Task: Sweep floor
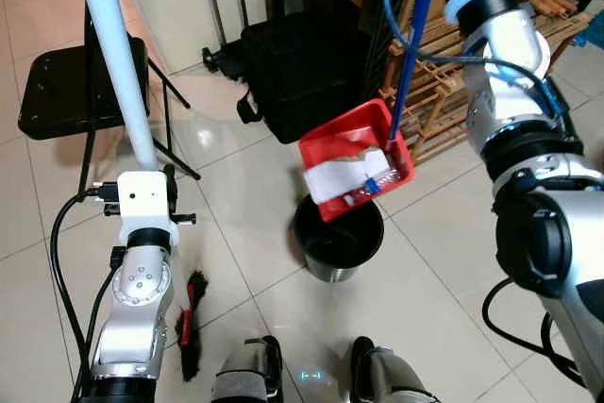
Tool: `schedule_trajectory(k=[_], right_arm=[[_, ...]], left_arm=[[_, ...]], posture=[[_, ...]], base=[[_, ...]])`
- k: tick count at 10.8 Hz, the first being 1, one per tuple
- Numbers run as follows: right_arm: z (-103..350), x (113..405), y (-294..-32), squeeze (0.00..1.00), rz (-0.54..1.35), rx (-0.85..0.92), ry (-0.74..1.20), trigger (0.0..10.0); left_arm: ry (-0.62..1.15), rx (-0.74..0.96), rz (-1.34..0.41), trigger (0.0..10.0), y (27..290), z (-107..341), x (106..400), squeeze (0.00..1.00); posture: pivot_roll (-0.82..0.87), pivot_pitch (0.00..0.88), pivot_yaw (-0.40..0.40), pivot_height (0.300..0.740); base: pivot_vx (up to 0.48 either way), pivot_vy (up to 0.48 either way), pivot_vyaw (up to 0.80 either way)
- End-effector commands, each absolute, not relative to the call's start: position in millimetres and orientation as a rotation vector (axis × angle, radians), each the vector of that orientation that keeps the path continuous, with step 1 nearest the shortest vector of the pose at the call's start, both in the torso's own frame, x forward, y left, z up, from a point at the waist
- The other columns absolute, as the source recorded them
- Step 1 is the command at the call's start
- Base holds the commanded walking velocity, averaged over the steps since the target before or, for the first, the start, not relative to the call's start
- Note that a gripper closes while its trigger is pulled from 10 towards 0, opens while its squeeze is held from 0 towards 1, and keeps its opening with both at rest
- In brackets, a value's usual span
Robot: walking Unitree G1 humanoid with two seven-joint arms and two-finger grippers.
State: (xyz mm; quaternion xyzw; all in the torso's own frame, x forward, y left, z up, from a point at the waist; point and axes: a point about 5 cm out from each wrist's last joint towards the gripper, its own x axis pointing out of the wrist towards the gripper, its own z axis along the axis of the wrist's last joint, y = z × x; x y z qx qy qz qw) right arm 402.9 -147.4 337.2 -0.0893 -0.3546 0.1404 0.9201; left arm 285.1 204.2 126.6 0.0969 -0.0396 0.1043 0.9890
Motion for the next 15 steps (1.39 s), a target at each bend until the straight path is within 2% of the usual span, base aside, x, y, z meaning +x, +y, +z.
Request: schedule_trajectory(k=[1,7,10,15], right_arm=[[351,397,-142,0.0,0.317,-0.216,-0.817,10.0],[349,384,-117,0.0,0.483,-0.361,-0.934,10.0],[350,378,-107,0.0,0.516,-0.406,-0.994,10.0],[352,376,-107,0.0,0.502,-0.41,-1.019,10.0]], left_arm=[[-0.084,0.214,0.233,10.0,212,127,281,0.0],[-0.086,0.214,0.232,10.0,212,128,283,0.0],[-0.087,0.212,0.232,10.0,212,129,283,0.0],[-0.089,0.211,0.23,10.0,211,129,283,0.0]], posture=[[0.1,0.195,0.067,0.74],[0.1,0.199,0.07,0.74],[0.09,0.194,0.071,0.74],[0.09,0.188,0.073,0.74]], base=[[0.0,0.0,0.0],[0.0,0.0,0.0],[0.0,0.0,0.0],[0.0,0.0,0.0]])
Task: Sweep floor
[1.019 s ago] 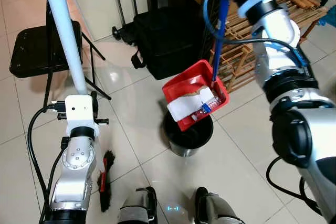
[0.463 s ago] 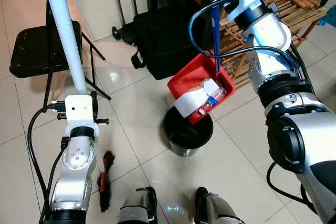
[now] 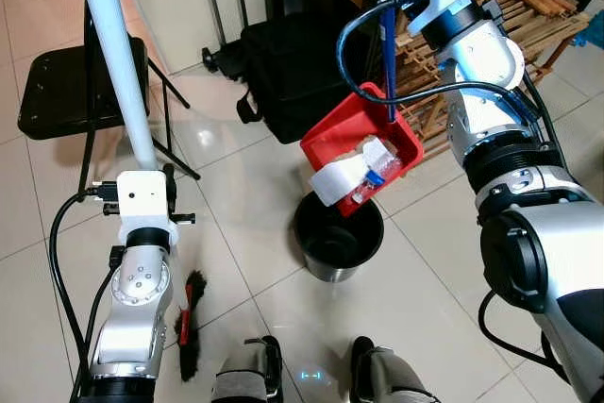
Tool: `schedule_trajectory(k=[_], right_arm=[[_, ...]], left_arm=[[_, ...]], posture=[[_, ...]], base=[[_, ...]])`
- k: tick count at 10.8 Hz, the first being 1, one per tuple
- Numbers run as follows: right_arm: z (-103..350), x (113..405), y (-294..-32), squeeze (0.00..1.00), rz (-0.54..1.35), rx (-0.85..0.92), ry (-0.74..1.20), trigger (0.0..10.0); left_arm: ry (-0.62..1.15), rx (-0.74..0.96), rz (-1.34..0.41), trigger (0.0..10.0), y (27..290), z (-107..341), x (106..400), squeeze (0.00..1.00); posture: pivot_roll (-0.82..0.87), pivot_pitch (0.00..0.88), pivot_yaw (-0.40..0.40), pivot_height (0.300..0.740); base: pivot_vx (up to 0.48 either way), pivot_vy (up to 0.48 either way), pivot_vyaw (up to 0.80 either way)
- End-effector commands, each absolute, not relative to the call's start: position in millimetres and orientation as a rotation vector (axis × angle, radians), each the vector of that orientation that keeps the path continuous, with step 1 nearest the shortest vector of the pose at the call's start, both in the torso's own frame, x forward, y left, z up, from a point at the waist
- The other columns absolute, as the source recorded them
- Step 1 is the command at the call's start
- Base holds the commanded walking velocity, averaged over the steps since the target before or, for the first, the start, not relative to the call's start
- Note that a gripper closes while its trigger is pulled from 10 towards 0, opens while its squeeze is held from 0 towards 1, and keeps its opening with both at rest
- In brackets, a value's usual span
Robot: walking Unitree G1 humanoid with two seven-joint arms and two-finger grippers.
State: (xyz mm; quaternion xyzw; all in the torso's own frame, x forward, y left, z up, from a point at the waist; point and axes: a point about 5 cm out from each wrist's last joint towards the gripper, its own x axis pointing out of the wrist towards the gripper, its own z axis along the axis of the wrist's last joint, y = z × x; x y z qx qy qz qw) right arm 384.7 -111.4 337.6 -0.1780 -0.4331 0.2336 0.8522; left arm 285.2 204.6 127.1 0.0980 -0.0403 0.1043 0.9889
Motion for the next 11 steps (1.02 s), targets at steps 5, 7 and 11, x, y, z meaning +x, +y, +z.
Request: schedule_trajectory(k=[5,7,11], right_arm=[[351,374,-105,0.0,0.495,-0.47,-1.043,10.0],[348,376,-104,0.0,0.501,-0.464,-1.012,10.0],[341,378,-101,0.0,0.512,-0.477,-0.978,10.0]], left_arm=[[-0.085,0.215,0.226,10.0,211,129,283,0.0],[-0.086,0.214,0.226,10.0,211,129,284,0.0],[-0.083,0.214,0.227,10.0,211,128,283,0.0]], posture=[[0.09,0.188,0.075,0.74],[0.1,0.189,0.074,0.74],[0.09,0.192,0.072,0.74]], base=[[0.0,0.0,0.0],[0.0,0.0,0.0],[0.0,0.0,0.0]])
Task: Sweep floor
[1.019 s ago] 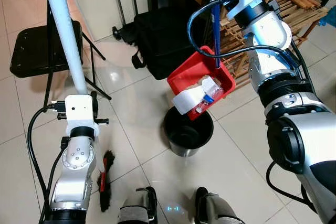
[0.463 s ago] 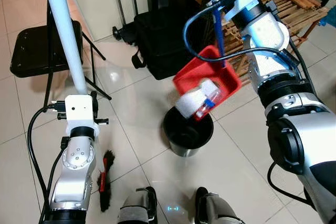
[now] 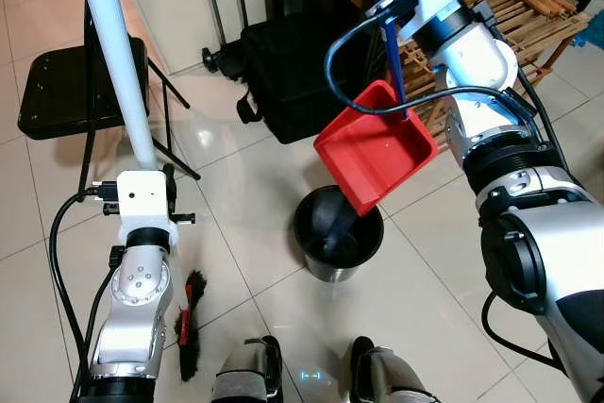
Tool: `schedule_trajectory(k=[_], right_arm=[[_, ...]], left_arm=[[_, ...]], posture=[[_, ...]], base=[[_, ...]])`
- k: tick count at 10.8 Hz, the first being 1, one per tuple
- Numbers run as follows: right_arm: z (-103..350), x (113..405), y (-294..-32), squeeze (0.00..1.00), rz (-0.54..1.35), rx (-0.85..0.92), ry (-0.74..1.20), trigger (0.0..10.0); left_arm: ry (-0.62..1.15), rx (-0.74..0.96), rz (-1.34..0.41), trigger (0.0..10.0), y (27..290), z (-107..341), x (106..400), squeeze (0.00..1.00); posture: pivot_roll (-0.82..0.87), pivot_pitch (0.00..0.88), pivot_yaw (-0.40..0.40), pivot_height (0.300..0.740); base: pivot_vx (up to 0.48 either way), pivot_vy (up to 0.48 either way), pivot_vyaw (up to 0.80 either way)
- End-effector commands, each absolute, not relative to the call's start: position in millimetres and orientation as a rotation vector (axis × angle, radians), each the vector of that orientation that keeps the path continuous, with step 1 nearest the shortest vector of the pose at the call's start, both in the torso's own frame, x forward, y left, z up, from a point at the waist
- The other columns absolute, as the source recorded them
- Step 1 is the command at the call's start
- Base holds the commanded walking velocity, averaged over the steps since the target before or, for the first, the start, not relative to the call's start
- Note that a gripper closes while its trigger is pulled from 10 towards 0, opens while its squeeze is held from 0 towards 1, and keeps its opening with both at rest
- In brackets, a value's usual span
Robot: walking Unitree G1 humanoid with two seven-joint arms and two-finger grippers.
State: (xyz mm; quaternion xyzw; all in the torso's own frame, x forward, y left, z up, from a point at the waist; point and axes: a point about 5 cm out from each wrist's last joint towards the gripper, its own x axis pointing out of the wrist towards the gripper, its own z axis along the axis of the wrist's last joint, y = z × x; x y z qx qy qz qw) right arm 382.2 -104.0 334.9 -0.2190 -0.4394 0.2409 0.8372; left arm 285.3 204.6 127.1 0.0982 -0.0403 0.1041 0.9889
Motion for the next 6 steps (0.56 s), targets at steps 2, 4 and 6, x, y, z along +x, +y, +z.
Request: schedule_trajectory(k=[2,4,6], right_arm=[[341,380,-103,0.0,0.505,-0.467,-0.963,10.0],[336,393,-112,0.0,0.424,-0.348,-0.826,10.0],[329,405,-127,0.0,0.316,-0.175,-0.695,10.0]], left_arm=[[-0.081,0.213,0.225,10.0,211,128,283,0.0],[-0.081,0.211,0.225,10.0,210,127,283,0.0],[-0.079,0.209,0.226,10.0,209,127,283,0.0]], posture=[[0.09,0.193,0.071,0.74],[0.09,0.194,0.069,0.74],[0.09,0.195,0.067,0.74]], base=[[0.0,0.0,0.0],[0.0,0.0,0.0],[0.0,0.0,0.0]])
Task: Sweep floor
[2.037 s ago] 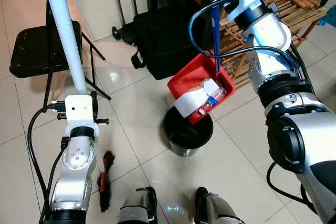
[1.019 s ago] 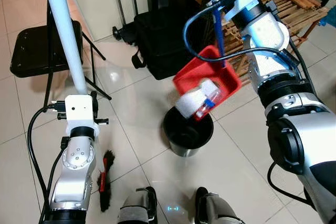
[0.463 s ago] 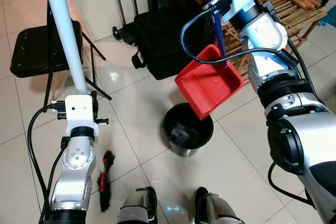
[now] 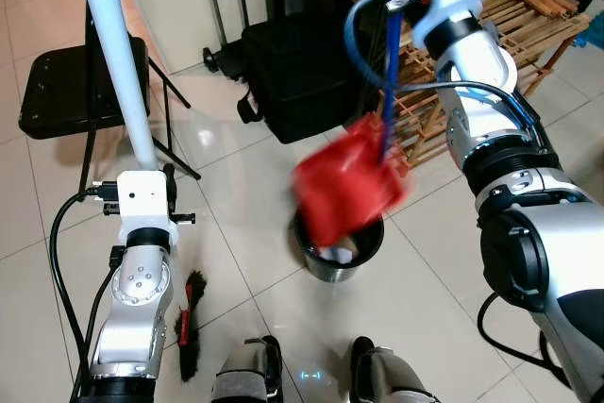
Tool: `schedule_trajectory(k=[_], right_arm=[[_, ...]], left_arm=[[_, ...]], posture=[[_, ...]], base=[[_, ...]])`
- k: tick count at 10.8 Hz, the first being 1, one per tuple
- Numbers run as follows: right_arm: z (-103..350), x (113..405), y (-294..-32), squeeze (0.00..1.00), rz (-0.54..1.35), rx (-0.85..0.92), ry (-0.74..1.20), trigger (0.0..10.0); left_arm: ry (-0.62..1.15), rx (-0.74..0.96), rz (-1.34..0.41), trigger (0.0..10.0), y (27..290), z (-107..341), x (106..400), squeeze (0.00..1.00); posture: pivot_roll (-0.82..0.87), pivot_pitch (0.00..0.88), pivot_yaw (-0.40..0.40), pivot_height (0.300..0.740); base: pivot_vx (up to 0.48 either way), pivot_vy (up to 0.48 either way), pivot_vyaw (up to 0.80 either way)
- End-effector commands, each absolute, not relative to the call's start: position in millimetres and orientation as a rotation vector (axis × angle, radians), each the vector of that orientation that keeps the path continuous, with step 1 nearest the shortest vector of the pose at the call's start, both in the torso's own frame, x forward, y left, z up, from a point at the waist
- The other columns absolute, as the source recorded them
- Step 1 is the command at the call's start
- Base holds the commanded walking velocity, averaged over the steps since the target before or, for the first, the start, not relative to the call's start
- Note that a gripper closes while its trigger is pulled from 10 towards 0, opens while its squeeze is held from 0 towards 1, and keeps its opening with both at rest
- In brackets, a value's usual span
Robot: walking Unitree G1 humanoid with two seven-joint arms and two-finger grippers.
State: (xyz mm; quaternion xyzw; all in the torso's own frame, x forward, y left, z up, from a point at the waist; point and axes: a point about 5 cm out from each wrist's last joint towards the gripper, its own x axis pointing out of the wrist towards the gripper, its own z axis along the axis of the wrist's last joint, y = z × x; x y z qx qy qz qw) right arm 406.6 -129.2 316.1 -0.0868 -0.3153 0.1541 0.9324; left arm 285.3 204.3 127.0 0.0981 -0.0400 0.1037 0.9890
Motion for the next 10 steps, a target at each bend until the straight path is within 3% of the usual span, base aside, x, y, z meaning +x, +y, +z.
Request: schedule_trajectory(k=[1,10], right_arm=[[328,405,-128,0.0,0.311,-0.149,-0.682,10.0],[293,412,-139,0.0,0.241,0.02,-0.511,10.0]], left_arm=[[-0.079,0.208,0.228,10.0,209,127,283,0.0],[-0.087,0.182,0.203,10.0,201,126,289,0.0]], posture=[[0.09,0.196,0.066,0.74],[0.07,0.162,0.063,0.74]], base=[[0.0,0.0,0.0],[0.0,0.0,0.0]])
